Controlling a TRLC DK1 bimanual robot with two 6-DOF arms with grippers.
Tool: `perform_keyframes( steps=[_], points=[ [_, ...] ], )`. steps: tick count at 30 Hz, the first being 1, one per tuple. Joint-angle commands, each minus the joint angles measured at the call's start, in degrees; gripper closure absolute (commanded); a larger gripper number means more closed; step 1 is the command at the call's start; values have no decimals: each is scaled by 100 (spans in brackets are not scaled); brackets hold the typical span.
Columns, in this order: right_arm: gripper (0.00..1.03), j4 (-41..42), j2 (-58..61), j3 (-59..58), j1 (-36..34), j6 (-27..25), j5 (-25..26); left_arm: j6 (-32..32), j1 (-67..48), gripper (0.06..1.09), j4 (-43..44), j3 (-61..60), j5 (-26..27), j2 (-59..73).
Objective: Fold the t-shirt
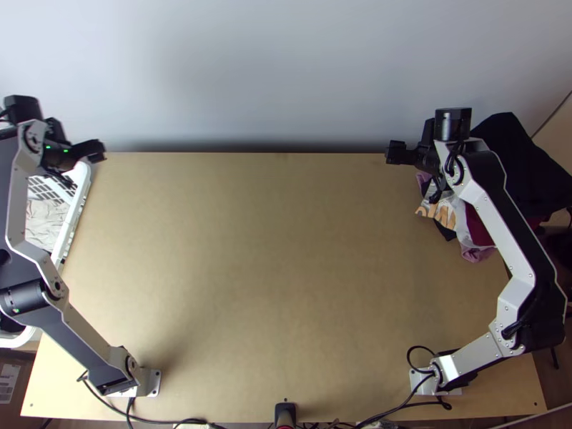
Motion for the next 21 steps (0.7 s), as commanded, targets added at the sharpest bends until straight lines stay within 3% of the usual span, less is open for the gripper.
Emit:
perform_keyframes(
  steps=[1,10,21],
  points=[
    [7,28,1,-147,105,-37,2,97,753,11,17,465,-6,467],
    [7,116,-43,-287,211,-133,11,272,1772,11,17,1203,-6,1680],
    [7,274,-16,-463,272,-221,11,554,2299,11,1265,1440,-68,2963]
  ],
)
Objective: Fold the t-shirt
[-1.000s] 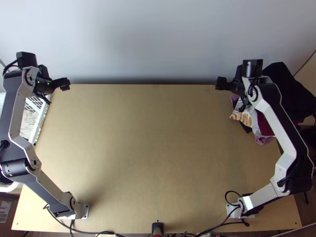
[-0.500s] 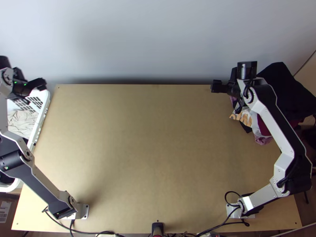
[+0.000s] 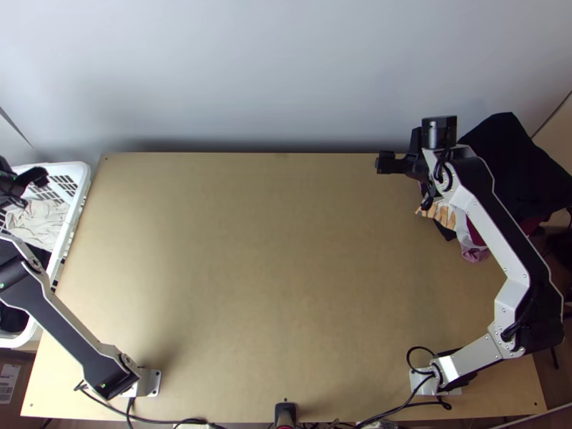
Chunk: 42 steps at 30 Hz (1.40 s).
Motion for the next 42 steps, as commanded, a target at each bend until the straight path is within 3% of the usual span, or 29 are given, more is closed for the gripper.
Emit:
perform_keyframes(
  steps=[1,31,42],
  points=[
    [7,143,19,-96,63,-35,0,106,328,11,673,218,-46,830],
    [7,160,71,9,397,-150,167,492,741,11,2826,333,-362,2817],
    [7,11,19,150,423,-246,281,721,539,11,2905,333,-362,3195]
  ],
)
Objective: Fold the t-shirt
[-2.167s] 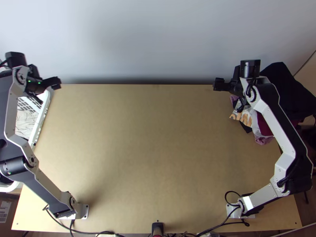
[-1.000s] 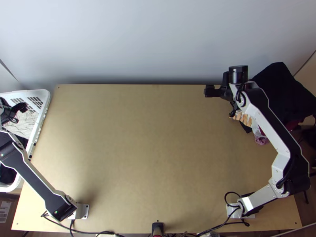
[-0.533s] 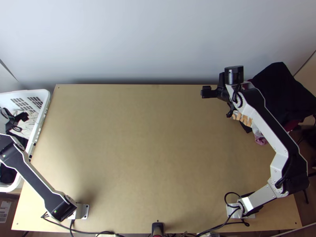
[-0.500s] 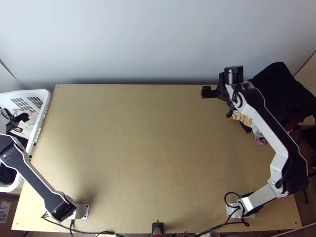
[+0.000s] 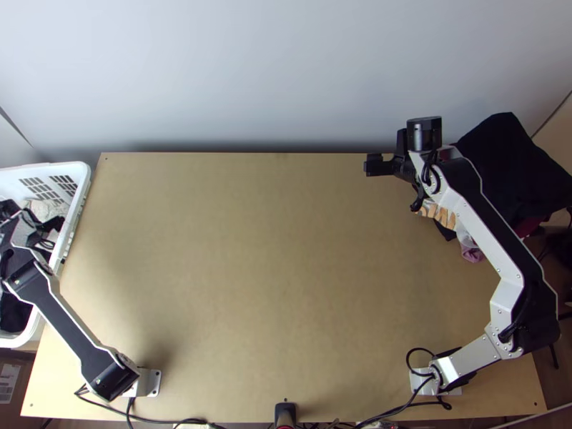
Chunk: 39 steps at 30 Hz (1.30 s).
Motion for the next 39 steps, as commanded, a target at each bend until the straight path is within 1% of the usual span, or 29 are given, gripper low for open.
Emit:
perform_keyframes(
  steps=[1,5,6,7,8,10,12,13,14,19,29,34,39],
  points=[
    [7,-79,-32,115,36,-39,34,234,-136,11,90,0,-1,227],
    [7,-96,-32,150,54,-47,34,313,-154,11,319,9,-1,341],
    [7,-105,-23,141,54,-47,43,313,-145,19,310,18,16,350],
    [7,-114,-23,141,62,-47,43,304,-145,30,319,18,34,350],
    [7,-114,-14,133,62,-56,43,295,-145,45,336,44,51,350],
    [7,-123,-14,124,80,-74,43,286,-136,68,407,53,60,350],
    [7,-123,-14,124,106,-74,43,286,-136,80,451,53,60,358],
    [7,-123,-5,124,115,-83,43,286,-128,89,503,53,60,367],
    [7,-123,-5,124,115,-83,43,286,-110,105,609,53,60,385],
    [7,-131,21,89,150,-83,51,225,-49,105,617,62,34,279],
    [7,-131,21,27,203,-65,69,84,4,105,-174,53,16,-802],
    [7,-140,3,1,247,-47,69,-118,-31,105,-613,53,113,-1487],
    [7,-131,-76,-149,361,-47,78,-259,-128,105,-1026,36,315,-2111]
  ],
)
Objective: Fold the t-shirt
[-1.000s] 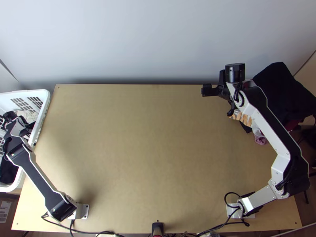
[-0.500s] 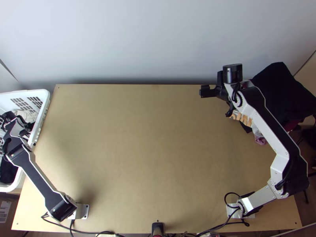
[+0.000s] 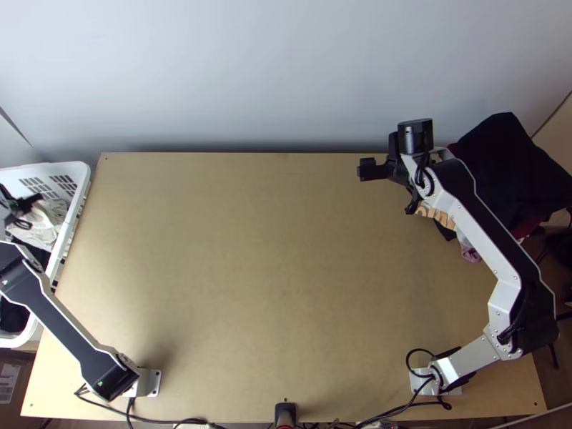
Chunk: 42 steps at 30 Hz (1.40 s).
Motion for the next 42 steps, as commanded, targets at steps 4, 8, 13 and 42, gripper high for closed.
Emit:
perform_keyframes(
  steps=[4,8,13,42],
  points=[
    [7,4,-146,-223,128,14,12,-259,-167,105,-557,-15,278,-1213],
    [7,4,-216,-267,128,14,12,-312,-238,105,-565,-15,278,-1494],
    [7,4,-269,-285,128,14,12,-619,-273,105,-530,-15,331,-1855],
    [7,1182,-999,-2658,453,453,3,-927,-4043,105,-2183,-612,1069,-4272]
  ],
)
